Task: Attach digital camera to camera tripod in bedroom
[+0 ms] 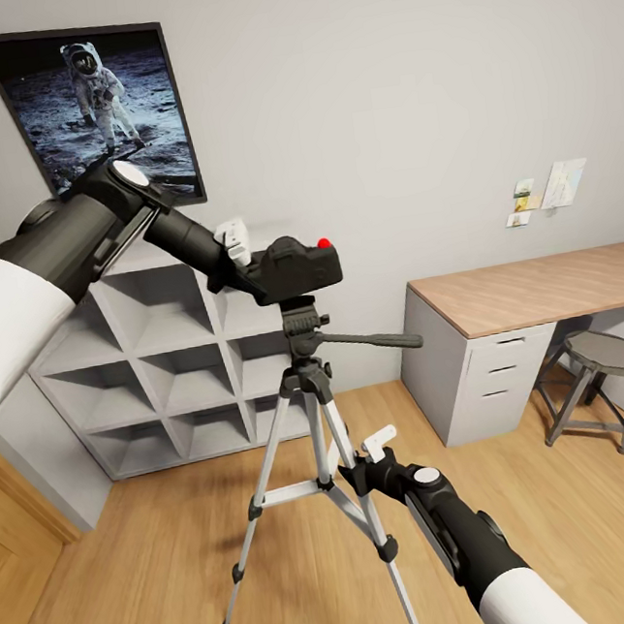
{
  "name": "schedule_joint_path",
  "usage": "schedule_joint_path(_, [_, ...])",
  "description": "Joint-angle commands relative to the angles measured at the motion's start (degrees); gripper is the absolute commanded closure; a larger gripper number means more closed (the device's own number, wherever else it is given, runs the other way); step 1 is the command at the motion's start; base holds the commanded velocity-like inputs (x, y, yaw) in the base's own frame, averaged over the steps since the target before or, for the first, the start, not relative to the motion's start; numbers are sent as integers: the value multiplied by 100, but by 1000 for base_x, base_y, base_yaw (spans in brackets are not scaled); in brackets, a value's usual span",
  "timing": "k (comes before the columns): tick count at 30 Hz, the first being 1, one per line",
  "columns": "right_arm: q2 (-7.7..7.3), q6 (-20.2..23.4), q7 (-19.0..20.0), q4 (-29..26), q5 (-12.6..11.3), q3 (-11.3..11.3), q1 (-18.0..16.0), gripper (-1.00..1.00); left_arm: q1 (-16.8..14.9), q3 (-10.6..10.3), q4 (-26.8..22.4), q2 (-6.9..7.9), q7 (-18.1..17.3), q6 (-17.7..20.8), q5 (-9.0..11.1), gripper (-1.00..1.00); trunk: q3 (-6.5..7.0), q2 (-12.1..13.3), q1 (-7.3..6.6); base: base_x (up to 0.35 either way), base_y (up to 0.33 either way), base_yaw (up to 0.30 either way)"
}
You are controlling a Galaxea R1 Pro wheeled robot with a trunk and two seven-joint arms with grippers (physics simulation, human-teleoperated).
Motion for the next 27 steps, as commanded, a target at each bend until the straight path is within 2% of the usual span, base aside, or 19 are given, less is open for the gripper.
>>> schedule_joint_path(1, [3, 491, 56, 157, 121, -18, -2, 100, -14, -36, -7, 16, 6, 41, 45, 100, -14, -11, 5, 0, 0, 0])
schedule_joint_path(8, [7, 493, 56, 164, 121, -18, -3, 100, -14, -46, 39, 41, 44, 15, 33, 100, -14, -11, 5, 0, 0, 0])
schedule_joint_path(9, [-26, 53, 56, 27, 99, 13, -3, 100, 21, -27, 73, 20, 74, 61, 50, 100, -13, -11, 5, 0, 0, 0])
schedule_joint_path(14, [-2, 68, 56, 21, 60, 11, -2, 100, 160, -17, 113, 34, 219, 91, 46, 100, -13, -11, 5, 0, 0, 0])
schedule_joint_path(18, [23, 75, 56, 19, 109, 9, 0, 100, 136, 8, 37, 56, 133, 93, 42, 100, -13, -11, 5, 0, 0, 0])
schedule_joint_path(27, [9, 75, 56, 17, 86, 15, 0, 100, 144, 225, -9, 62, 126, 96, 29, 100, -13, -11, 5, 0, 0, 0])
